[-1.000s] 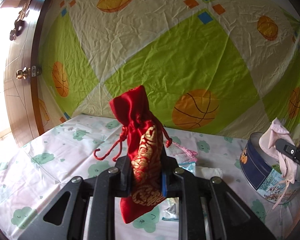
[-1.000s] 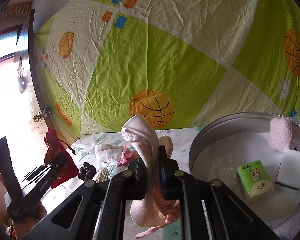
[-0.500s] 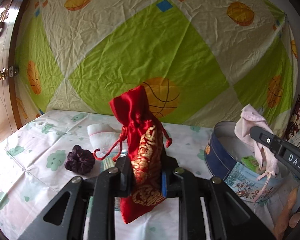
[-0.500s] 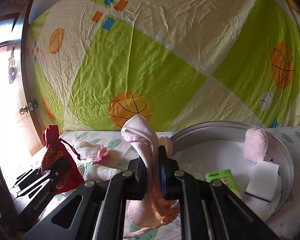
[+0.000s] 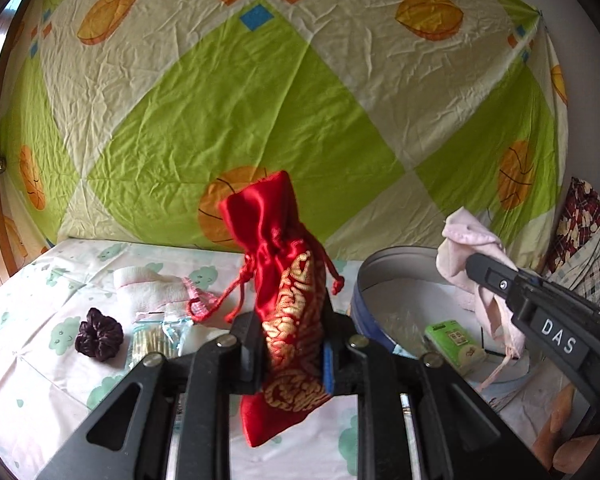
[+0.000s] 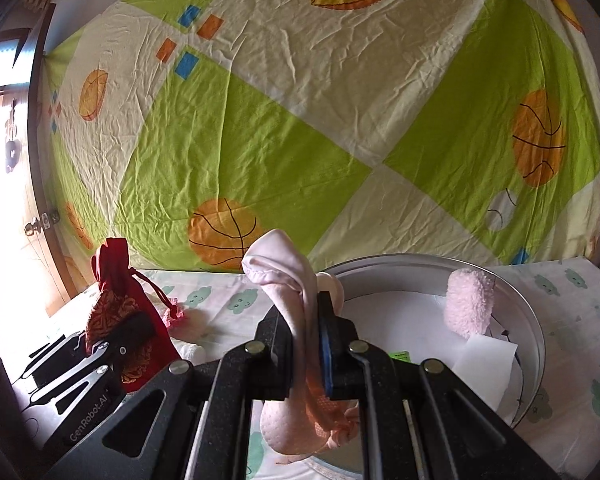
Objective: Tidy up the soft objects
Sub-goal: 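Carry the red pouch and pink cap over the tin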
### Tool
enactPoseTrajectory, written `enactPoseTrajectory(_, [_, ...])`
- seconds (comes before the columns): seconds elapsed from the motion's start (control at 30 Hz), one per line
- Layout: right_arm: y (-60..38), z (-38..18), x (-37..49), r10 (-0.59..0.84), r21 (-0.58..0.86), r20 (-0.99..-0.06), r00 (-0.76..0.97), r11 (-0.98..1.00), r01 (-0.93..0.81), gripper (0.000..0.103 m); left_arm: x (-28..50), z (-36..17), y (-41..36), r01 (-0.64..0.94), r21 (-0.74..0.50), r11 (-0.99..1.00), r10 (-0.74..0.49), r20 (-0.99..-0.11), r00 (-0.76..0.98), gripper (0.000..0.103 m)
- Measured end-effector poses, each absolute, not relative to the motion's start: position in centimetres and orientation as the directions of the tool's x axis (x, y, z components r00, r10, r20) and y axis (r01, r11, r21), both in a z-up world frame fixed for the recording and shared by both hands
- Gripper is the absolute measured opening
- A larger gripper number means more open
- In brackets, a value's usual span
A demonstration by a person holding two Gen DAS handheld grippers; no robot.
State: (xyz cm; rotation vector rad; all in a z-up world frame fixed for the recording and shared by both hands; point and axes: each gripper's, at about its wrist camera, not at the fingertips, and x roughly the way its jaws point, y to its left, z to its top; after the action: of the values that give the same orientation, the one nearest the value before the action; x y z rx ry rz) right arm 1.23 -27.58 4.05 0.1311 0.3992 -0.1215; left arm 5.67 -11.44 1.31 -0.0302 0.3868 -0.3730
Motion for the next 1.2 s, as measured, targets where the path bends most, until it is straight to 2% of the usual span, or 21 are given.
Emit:
enactPoseTrajectory(0.53, [-31.4, 4.4, 0.9, -0.165, 0.094, -0.402, 0.901, 0.971, 0.22, 0.012, 5.3, 1.9, -17.2, 0.433, -0.068, 0.899, -0.427, -0.36, 0.83, 0.019])
enactPoseTrajectory(0.73, [-33.6, 4.5, 0.6, -0.233, 0.055, -0.391, 0.891, 0.96, 0.275, 0.012, 5.6, 1.9, -19.3, 0.461, -0.07, 0.885, -0.453, -0.365, 0.813, 0.019])
enactPoseTrajectory(0.9, [-36.7, 4.9, 0.2, -0.29, 0.077, -0.382, 0.878, 0.936, 0.342, 0.012, 5.8, 1.9, -21.3, 0.491, -0.065, 0.869, -0.478, -0.364, 0.799, 0.019])
enactPoseTrajectory(1.07, [-38.7, 4.8, 0.1, -0.365, 0.043, -0.362, 0.858, 0.913, 0.407, 0.012, 6.6, 1.3, -23.8, 0.515, -0.036, 0.856, -0.487, -0.391, 0.781, 0.019])
enactPoseTrajectory(1.2, [-39.4, 3.8, 1.1, -0.378, 0.021, -0.389, 0.84, 0.908, 0.418, 0.012, 7.4, 0.4, -25.2, 0.521, -0.03, 0.853, -0.484, -0.421, 0.767, 0.019])
